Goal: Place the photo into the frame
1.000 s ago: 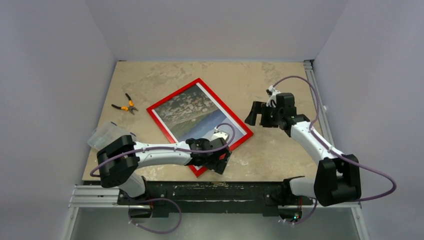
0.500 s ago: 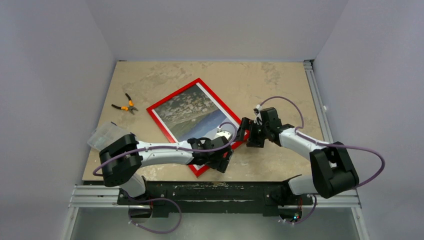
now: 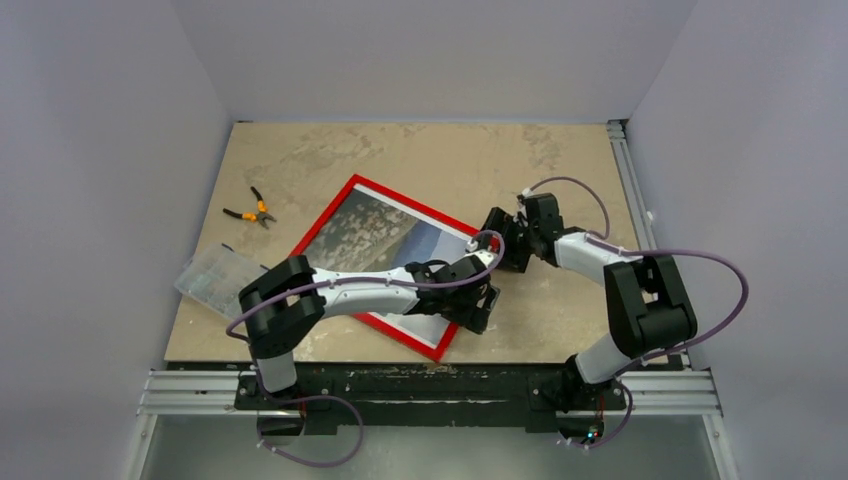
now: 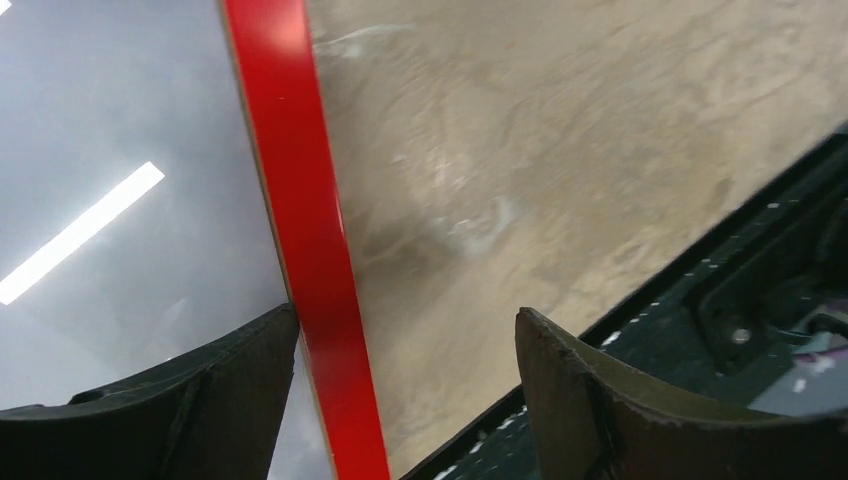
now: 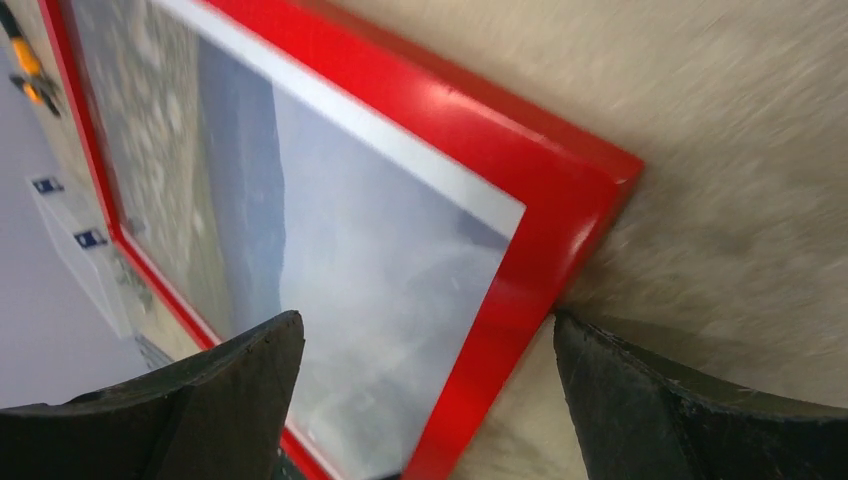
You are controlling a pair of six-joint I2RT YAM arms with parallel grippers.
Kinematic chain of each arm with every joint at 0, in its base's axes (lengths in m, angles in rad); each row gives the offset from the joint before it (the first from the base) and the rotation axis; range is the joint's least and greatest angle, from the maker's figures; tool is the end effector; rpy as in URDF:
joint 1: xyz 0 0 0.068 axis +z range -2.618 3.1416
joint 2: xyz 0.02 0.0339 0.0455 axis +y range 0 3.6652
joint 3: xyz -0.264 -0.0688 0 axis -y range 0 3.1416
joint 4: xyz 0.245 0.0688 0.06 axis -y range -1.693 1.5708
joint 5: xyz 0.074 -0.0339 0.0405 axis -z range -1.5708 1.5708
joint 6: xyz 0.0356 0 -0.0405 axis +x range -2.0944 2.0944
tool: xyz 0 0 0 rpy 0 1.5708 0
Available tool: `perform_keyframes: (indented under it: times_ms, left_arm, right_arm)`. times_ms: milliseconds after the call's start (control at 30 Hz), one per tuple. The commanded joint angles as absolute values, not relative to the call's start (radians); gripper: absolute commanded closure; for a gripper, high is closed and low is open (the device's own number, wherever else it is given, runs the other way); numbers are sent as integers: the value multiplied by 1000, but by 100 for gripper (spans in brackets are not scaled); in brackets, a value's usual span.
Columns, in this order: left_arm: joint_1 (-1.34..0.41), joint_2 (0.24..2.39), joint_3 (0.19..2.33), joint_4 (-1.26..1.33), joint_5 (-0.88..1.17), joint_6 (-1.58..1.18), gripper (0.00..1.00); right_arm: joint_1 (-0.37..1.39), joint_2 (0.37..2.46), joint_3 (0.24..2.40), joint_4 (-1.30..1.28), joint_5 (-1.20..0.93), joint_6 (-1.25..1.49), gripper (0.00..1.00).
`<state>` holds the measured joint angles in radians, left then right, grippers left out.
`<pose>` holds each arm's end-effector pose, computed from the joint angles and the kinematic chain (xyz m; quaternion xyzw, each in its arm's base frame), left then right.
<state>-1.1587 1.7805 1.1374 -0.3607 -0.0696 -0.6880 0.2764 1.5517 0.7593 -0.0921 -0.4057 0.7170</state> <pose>0.1488 -0.3342 0.1804 0.2143 0.9353 -0.2028 0.1953 0.2822 0.0947 0.1626 0.1354 0.9149 0.3238 0.1993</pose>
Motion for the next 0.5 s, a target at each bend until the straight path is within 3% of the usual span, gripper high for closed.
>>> perform_keyframes:
  times_ms: [0,167,467]
  left_arm:
    - [-1177,1832,1199,-200,120,-704,21]
    - [-1150,1706,1170,-137,114,-708,11]
    - [-1023,1282,994,-123,76,-782,5]
  right_arm:
    - [189,1551,851,-100,-385,650,5]
    - [181,1501,903,-244,-338,551,2]
    - [237,1332,790,-398,-264,515,2]
